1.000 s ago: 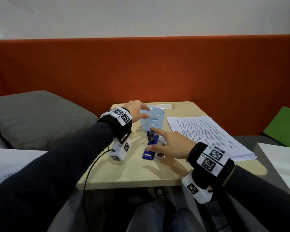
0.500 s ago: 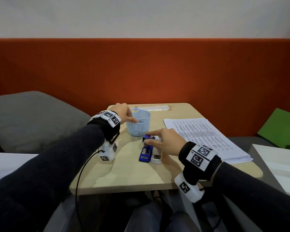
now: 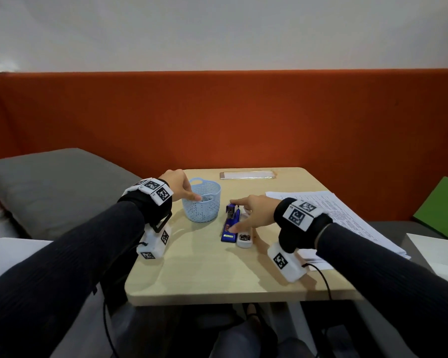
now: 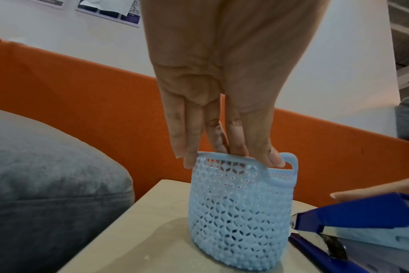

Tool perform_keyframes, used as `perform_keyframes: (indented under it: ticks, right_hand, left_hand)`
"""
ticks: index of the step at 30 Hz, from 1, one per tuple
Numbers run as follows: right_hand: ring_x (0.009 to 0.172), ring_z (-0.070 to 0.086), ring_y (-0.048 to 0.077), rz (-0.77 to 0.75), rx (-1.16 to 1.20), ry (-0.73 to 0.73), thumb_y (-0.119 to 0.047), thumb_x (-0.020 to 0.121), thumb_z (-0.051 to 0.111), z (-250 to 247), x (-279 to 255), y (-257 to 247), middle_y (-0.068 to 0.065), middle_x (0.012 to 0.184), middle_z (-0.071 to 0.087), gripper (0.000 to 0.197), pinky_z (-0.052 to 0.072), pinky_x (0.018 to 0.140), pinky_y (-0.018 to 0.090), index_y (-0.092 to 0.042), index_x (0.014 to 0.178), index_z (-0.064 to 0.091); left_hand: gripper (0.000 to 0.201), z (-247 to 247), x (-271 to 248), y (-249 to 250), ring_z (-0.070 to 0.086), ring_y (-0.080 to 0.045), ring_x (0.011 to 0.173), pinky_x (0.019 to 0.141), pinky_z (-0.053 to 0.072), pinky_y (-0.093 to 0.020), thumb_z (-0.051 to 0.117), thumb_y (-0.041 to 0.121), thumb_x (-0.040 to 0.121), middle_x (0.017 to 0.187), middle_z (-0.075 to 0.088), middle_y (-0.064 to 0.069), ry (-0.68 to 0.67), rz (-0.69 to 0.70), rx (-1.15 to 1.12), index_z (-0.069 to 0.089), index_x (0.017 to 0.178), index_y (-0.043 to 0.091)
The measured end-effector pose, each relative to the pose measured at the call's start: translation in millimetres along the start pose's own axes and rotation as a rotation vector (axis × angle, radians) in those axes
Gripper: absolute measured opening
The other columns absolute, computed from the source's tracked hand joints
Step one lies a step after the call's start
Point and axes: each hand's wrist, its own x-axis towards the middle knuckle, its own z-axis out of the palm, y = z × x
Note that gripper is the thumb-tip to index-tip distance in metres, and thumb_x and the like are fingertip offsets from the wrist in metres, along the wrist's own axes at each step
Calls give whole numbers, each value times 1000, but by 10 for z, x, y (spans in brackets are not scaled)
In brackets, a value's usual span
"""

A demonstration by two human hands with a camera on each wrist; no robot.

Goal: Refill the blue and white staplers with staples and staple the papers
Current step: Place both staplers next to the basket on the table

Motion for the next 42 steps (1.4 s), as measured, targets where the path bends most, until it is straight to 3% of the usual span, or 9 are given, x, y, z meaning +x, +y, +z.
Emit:
perform_keyframes:
  ticks: [7,16,21,23,27,31,35,38,42]
  right_hand:
    - [118,59,24,5,-48,-86,-42,75,80,-105,58,15,10,141,52,93,53,96,38,-29,152,30]
    - [120,59,25,-17,45,14,-34,77,81,-110,213,49,10,135,57,71,56,82,29,-33,141,50]
    - [124,55,25,-18,38,48,-58,76,73,-83,282,-1,11,136,57,72,47,100,38,-34,140,49]
    - [117,58,24,-10,80,88,-66,78,63,-38,338,-28,11,128,62,65,49,96,37,-34,134,56]
    - [105,62,24,-18,148,121,-55,88,60,-15,451,-69,9,106,66,45,55,89,42,-28,124,65]
    - [86,59,20,-22,139,104,-49,91,60,-85,543,-107,9,108,67,42,56,89,39,-25,126,64]
    - [105,63,26,-41,125,88,-44,93,58,-125,614,-119,11,125,64,40,54,93,41,-25,128,61]
    - [106,62,25,-37,89,114,-48,95,53,-88,644,-120,11,126,64,44,53,92,40,-25,131,58]
    - [122,55,28,-8,37,106,-54,95,46,-63,624,-90,13,138,55,62,45,97,35,-22,147,37]
  left_hand:
    - [43,-7,-67,-93,64,-18,82,65,44,-27,77,50,72,81,71,-3,12,16,-4,77,86,10]
    - [42,-9,-116,-135,65,-18,85,70,49,-29,77,49,73,84,72,-4,26,41,-30,77,86,9]
    - [51,31,-99,-144,67,-20,83,77,56,-37,74,58,71,81,74,-8,31,54,-34,76,78,7]
    - [53,52,-96,-147,67,-20,79,75,55,-37,72,60,71,78,74,-9,36,52,-27,76,76,7]
    - [58,69,-116,-126,58,-17,68,63,47,-32,70,62,72,70,68,-10,41,44,-9,74,75,4]
    - [59,49,-112,-94,60,-19,70,62,46,-30,70,62,72,70,67,-8,33,28,-7,74,77,3]
    - [48,17,-94,-80,66,-19,85,73,52,-31,72,56,74,85,73,-6,36,44,-26,76,83,8]
    - [45,39,-83,-52,67,-22,92,81,54,-36,72,51,77,92,74,-9,57,53,-42,76,86,6]
    - [43,59,-63,-56,66,-23,97,85,53,-37,71,49,79,96,74,-9,48,35,-56,76,88,7]
